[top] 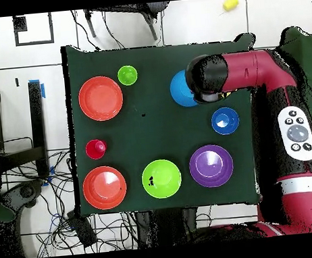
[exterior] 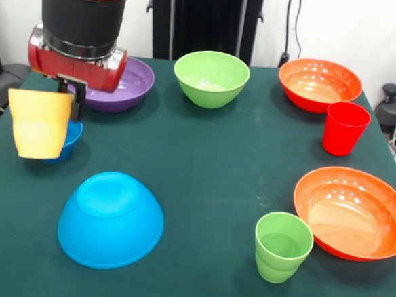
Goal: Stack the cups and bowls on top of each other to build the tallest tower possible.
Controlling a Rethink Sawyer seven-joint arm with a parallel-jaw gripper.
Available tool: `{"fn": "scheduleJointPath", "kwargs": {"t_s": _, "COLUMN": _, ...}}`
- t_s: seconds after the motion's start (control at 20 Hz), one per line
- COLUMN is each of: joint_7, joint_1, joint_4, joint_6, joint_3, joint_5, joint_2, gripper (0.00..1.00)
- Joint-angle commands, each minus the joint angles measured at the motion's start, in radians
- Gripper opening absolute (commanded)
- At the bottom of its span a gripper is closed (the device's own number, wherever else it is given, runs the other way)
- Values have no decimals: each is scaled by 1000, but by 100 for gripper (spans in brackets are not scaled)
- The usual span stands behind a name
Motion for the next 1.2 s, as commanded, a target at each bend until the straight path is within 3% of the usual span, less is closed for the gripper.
{"fn": "scheduleJointPath", "kwargs": {"t_s": 0.05, "joint_7": -269, "joint_1": 56, "joint_4": -224, "joint_6": 204, "joint_3": 105, "joint_5": 30, "joint_2": 114, "gripper": 0}}
{"fn": "scheduleJointPath", "kwargs": {"t_s": 0.35, "joint_7": -294, "joint_1": 90, "joint_4": -365, "joint_6": 359, "joint_3": 135, "joint_5": 49, "joint_2": 158, "gripper": 0}}
{"fn": "scheduleJointPath", "kwargs": {"t_s": 0.55, "joint_7": -303, "joint_1": 100, "joint_4": -370, "joint_6": 454, "joint_3": 141, "joint_5": 75, "joint_2": 155, "gripper": 0}}
{"fn": "scheduleJointPath", "kwargs": {"t_s": 0.75, "joint_7": -307, "joint_1": 91, "joint_4": -349, "joint_6": 451, "joint_3": 154, "joint_5": 98, "joint_2": 159, "gripper": 0}}
{"fn": "scheduleJointPath", "kwargs": {"t_s": 1.2, "joint_7": -310, "joint_1": 104, "joint_4": -380, "joint_6": 434, "joint_3": 150, "joint_5": 65, "joint_2": 216, "gripper": 0}}
